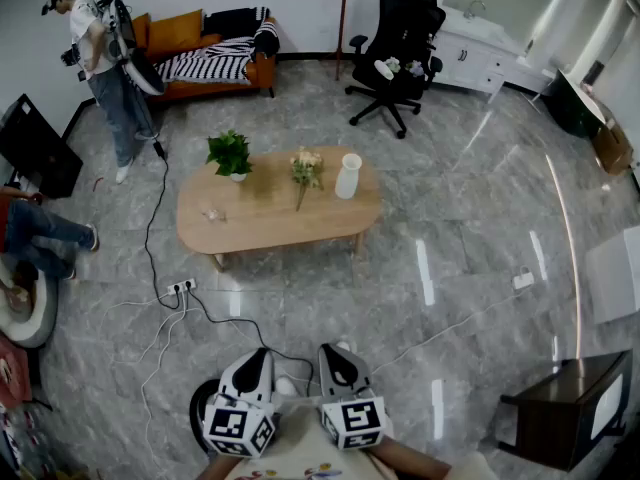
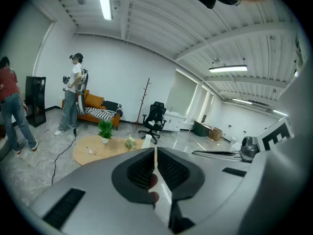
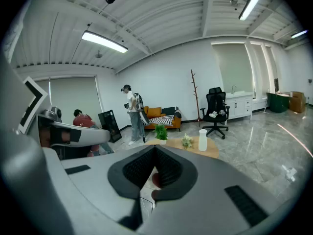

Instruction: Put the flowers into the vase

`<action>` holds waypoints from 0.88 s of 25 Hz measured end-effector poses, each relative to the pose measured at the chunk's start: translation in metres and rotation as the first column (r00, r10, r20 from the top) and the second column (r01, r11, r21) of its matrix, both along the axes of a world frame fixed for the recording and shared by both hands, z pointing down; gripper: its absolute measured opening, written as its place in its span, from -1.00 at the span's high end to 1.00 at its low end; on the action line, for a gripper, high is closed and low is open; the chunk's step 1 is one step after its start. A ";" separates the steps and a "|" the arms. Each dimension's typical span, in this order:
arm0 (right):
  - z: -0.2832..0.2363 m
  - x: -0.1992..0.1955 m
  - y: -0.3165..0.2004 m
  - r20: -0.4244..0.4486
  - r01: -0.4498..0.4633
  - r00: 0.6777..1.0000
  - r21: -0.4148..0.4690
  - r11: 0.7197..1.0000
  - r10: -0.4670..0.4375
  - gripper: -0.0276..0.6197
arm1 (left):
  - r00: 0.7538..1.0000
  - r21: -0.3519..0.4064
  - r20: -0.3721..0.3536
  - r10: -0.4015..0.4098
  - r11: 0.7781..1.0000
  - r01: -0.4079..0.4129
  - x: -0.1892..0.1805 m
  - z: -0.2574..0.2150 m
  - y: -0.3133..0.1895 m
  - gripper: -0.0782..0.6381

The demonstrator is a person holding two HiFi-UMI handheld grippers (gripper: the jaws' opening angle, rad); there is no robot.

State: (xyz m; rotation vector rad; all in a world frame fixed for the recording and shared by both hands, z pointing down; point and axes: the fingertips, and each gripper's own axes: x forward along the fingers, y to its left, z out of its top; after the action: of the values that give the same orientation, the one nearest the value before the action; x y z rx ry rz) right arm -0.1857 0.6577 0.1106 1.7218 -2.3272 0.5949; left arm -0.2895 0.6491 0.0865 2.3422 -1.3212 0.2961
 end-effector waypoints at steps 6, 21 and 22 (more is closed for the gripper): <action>0.002 0.006 0.016 -0.014 0.025 1.000 -0.031 0.999 -0.025 0.91 | 1.000 -0.043 -0.012 -0.001 0.999 0.000 0.010 0.005 0.019 0.71; 0.011 0.091 -0.024 0.087 -0.011 0.996 -0.037 0.999 0.014 0.91 | 1.000 -0.060 0.023 -0.014 0.998 0.015 0.080 0.009 -0.025 0.71; 0.011 0.100 -0.029 0.098 -0.015 0.995 -0.039 0.999 0.018 0.91 | 0.999 -0.059 0.026 -0.018 0.998 0.019 0.088 0.009 -0.027 0.71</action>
State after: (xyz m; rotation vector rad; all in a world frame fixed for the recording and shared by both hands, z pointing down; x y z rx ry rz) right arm -0.0856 0.6289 0.1217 1.7340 -2.3525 0.7385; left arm -0.2019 0.6216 0.0951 2.2831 -1.3270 0.3563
